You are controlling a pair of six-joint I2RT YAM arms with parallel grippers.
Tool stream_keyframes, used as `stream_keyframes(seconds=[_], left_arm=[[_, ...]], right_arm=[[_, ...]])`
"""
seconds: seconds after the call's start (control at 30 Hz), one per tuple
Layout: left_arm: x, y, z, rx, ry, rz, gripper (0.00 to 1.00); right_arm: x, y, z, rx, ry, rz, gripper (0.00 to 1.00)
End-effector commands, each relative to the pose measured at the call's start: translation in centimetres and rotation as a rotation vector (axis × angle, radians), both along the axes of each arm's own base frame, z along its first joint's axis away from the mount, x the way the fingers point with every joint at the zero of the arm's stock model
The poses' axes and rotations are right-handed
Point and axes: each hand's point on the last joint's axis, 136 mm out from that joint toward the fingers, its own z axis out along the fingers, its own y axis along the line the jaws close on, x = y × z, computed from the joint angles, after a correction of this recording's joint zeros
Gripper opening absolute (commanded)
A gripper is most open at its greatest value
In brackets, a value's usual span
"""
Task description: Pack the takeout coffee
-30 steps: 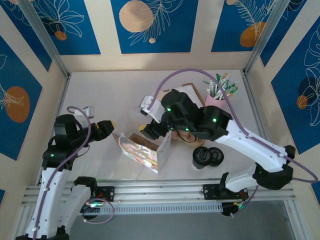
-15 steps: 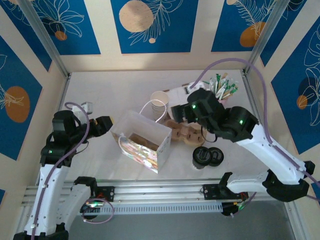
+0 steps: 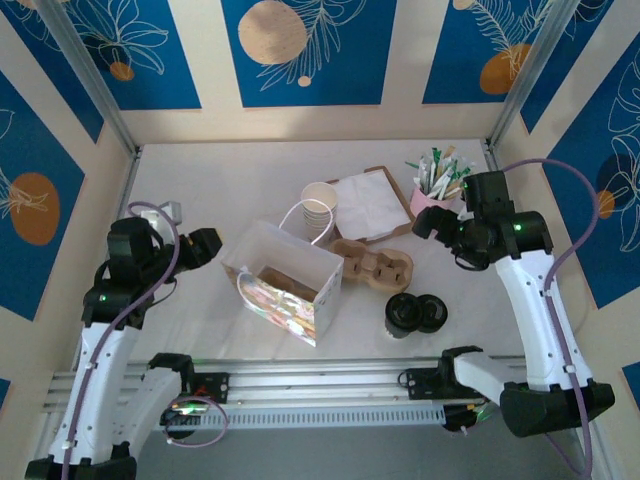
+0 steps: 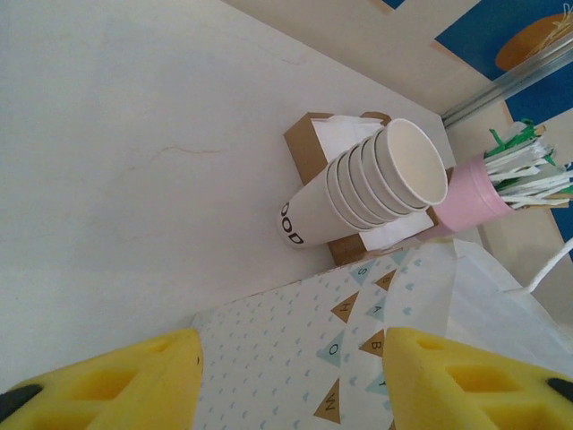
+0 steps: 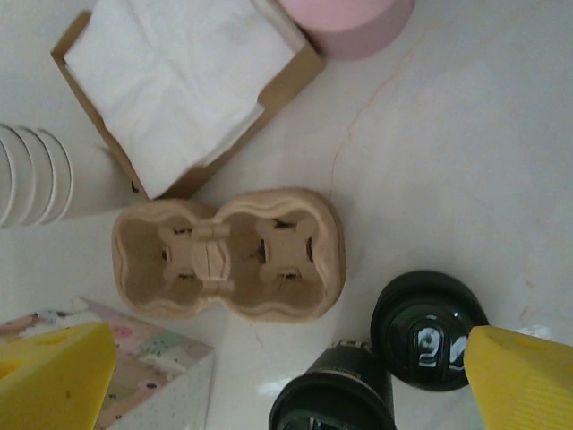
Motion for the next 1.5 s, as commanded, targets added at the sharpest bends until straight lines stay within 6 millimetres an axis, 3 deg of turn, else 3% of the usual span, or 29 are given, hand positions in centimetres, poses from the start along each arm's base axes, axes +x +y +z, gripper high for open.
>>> stream_keyframes(seconds=[0.0, 0.17, 0.33, 0.6, 0.7, 0.8, 0.87, 0.93, 1.0, 1.1, 1.2, 1.27, 1.33, 1.47], left_arm=[[-0.1, 0.1, -0.3, 0.012, 0.006, 0.012, 0.56], [0.1, 0.2, -1.2, 0.014, 0.022, 0.014, 0.56], [-0.1, 0.4, -1.7, 0.034, 0.029, 0.017, 0.57], [-0.4, 0.5, -2.4, 0.057, 0.043, 0.01, 0.59], [-0.6, 0.6, -2.5, 0.063, 0.039, 0.011, 0.59], [-0.8, 0.8, -2.5, 0.072, 0.032, 0.016, 0.6], [-0.9, 0.8, -2.4, 0.075, 0.028, 0.014, 0.6], [-1.0, 0.8, -2.4, 0.083, 0.029, 0.011, 0.6], [-1.0, 0.9, -2.4, 0.09, 0.027, 0.009, 0.6], [-1.1, 0.9, -2.3, 0.099, 0.023, 0.007, 0.6], [-1.1, 0.9, -2.2, 0.107, 0.016, 0.003, 0.6], [-1.0, 0.9, -2.1, 0.113, 0.01, -0.001, 0.6], [-0.9, 0.9, -2.0, 0.123, 0.003, -0.007, 0.6], [-0.5, 0.8, -2.0, 0.139, -0.005, -0.022, 0.61]], right_arm=[[-3.0, -0.5, -2.3, 0.0, 0.186, -0.117, 0.88], [-6.6, 2.9, -5.2, 0.094, 0.364, -0.182, 0.87], [-9.8, 4.8, -7.3, 0.098, 0.426, -0.269, 0.84], [-11.5, 5.5, -9.9, -0.03, 0.468, -0.16, 0.88], [-10.5, 7.0, -9.7, -0.053, 0.406, 0.02, 0.87], [-9.0, 7.9, -8.1, -0.107, 0.281, 0.214, 0.87], [-7.8, 9.1, -6.3, -0.116, 0.182, 0.357, 0.87], [-6.9, 10.7, -4.5, -0.113, 0.085, 0.523, 0.77], [-6.1, 11.6, -2.6, -0.154, -0.021, 0.671, 0.76], [-6.6, 13.8, -1.0, -0.172, -0.148, 0.971, 0.67], [-7.8, 15.3, 0.8, -0.183, -0.287, 1.236, 0.68], [-8.0, 14.5, 0.2, -0.3, -0.344, 1.372, 0.68], [-9.0, 13.0, -1.8, -0.43, -0.359, 1.566, 0.7], [-10.5, 10.6, -4.7, -0.526, -0.347, 1.783, 0.75]])
